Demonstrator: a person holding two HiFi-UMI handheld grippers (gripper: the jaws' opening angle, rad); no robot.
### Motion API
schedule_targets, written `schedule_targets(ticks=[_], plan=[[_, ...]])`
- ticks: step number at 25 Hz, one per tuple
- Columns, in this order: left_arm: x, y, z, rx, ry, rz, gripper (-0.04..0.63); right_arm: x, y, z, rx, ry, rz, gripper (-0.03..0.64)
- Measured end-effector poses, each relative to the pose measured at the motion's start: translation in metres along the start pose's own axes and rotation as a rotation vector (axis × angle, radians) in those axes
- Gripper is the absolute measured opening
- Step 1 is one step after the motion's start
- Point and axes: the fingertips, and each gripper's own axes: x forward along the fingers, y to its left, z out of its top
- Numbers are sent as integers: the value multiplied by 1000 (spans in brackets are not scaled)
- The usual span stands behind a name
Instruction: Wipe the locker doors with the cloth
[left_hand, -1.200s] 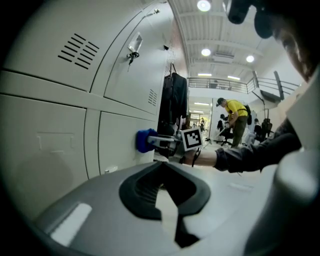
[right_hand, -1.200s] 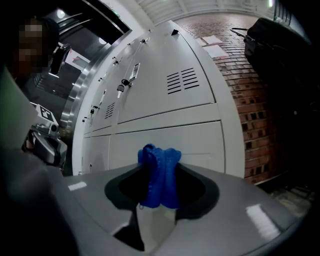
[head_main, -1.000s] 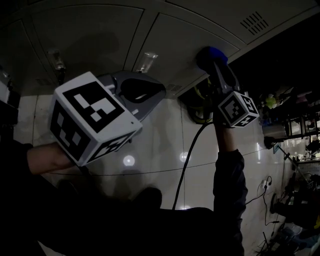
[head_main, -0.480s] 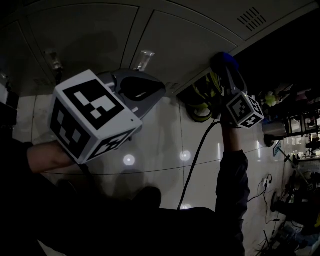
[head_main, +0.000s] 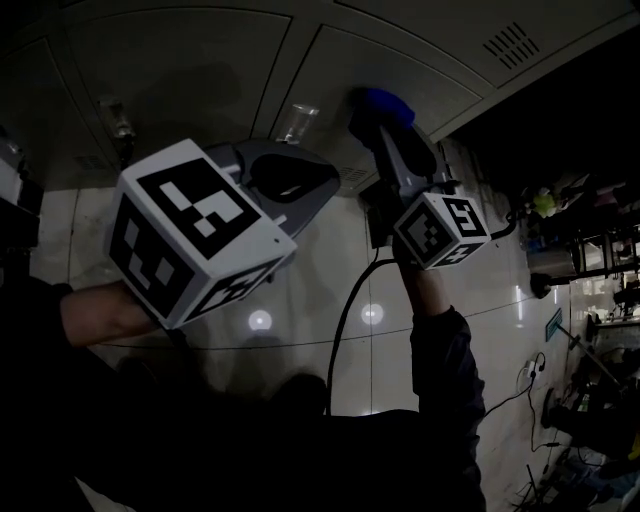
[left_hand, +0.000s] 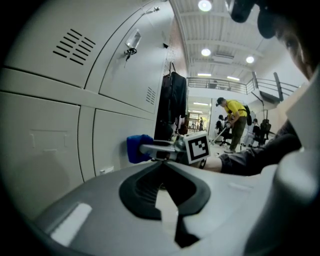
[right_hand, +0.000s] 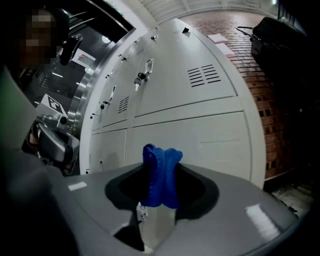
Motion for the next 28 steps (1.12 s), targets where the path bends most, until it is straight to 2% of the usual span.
schedule_targets(ticks=[8, 13, 19, 28], plan=[[-16, 1, 1, 3, -10, 3, 0, 43, 65, -13, 11, 14, 119, 153], [-23, 1, 2, -12, -12, 0, 0, 64, 83, -20, 13, 21, 137, 153], [-21, -1, 1, -6, -10, -18, 0, 56, 61, -23, 19, 24, 103, 155], [-13, 1, 1, -6, -9, -10, 0, 25, 2, -27, 27, 32, 0, 155]])
